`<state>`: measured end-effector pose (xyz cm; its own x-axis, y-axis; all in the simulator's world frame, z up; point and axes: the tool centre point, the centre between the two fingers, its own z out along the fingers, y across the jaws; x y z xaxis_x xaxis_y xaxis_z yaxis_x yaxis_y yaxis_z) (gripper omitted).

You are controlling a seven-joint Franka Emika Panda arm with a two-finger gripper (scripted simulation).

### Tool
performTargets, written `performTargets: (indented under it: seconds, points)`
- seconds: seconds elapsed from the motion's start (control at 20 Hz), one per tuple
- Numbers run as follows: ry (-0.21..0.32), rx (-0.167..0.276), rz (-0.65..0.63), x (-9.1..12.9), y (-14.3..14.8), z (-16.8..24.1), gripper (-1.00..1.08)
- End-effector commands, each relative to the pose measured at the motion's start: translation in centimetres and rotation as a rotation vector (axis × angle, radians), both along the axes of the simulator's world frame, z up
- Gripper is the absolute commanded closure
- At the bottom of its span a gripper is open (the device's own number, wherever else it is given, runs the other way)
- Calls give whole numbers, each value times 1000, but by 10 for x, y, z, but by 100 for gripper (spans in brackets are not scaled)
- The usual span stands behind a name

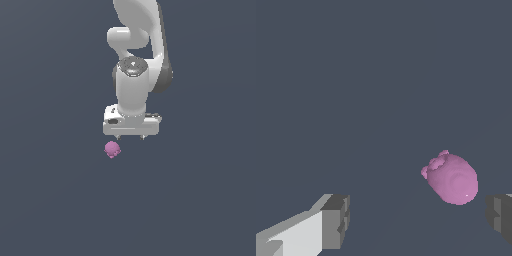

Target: Pick up the object and move it to a goal position.

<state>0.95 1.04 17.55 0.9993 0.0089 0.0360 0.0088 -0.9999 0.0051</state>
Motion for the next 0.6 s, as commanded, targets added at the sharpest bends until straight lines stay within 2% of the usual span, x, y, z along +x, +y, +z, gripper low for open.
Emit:
performTargets:
  seconds: [0.0, 0.55]
  points:
    - [0, 0, 0, 0, 0, 0, -92]
    - [-34, -2, 16, 5, -13, 15, -92]
